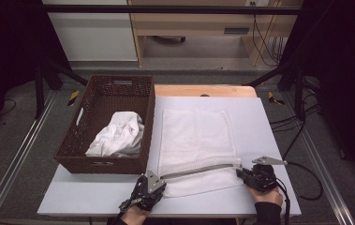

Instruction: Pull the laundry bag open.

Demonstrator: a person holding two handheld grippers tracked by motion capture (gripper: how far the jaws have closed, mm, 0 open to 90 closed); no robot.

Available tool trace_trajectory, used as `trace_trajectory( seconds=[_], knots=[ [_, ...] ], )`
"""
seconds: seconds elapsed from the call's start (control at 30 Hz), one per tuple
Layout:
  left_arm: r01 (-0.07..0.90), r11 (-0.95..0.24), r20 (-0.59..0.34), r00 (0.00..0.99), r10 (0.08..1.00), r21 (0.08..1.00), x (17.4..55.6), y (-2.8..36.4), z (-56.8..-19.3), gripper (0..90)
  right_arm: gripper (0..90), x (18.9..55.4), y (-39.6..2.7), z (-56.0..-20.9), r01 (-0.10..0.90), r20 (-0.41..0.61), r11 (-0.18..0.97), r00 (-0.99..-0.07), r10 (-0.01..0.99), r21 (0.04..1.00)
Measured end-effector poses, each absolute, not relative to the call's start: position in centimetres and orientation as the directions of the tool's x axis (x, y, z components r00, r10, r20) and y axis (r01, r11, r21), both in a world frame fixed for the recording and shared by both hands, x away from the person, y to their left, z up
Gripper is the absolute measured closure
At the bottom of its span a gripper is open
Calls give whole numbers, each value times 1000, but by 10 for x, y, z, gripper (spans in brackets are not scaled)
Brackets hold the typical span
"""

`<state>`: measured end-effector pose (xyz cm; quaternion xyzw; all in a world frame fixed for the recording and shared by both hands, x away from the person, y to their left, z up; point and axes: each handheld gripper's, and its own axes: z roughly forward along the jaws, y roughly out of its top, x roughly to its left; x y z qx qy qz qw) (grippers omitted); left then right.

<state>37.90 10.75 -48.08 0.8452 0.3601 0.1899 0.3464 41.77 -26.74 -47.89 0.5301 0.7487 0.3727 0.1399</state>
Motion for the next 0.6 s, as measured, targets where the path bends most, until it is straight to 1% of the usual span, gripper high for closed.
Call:
trace_trajectory(
  seconds=[0.07, 0.13, 0.17, 0.23, 0.33, 0.4, 0.43, 0.5, 0.6],
  knots=[
    [480, -495, 54, 676, 735, 724, 381, 110, -481, 883, 833, 417, -267, -479, 689, 191, 160, -404, 895, 707],
    [466, -516, 85, 678, 730, 719, 383, 112, -480, 886, 839, 416, -267, -478, 693, 199, 160, -407, 892, 703],
    [466, -515, 80, 681, 728, 719, 384, 113, -480, 887, 839, 415, -267, -478, 692, 199, 162, -410, 890, 703],
    [467, -519, 93, 673, 734, 716, 388, 119, -478, 887, 836, 412, -267, -477, 694, 211, 159, -417, 884, 703],
    [477, -512, 78, 673, 736, 714, 392, 127, -478, 886, 810, 405, -265, -479, 713, 225, 170, -424, 877, 680],
    [473, -509, 72, 677, 732, 719, 392, 130, -478, 884, 749, 399, -263, -481, 698, 224, 167, -433, 873, 696],
    [474, -505, 66, 679, 731, 722, 392, 131, -477, 880, 694, 398, -263, -480, 699, 226, 170, -436, 871, 695],
    [466, -476, 41, 681, 731, 746, 389, 133, -475, 856, 552, 398, -262, -478, 683, 203, 177, -438, 876, 709],
    [459, -439, -6, 696, 718, 773, 386, 134, -473, 708, 443, 401, -263, -469, 623, 179, 162, -448, 876, 766]
  ],
)
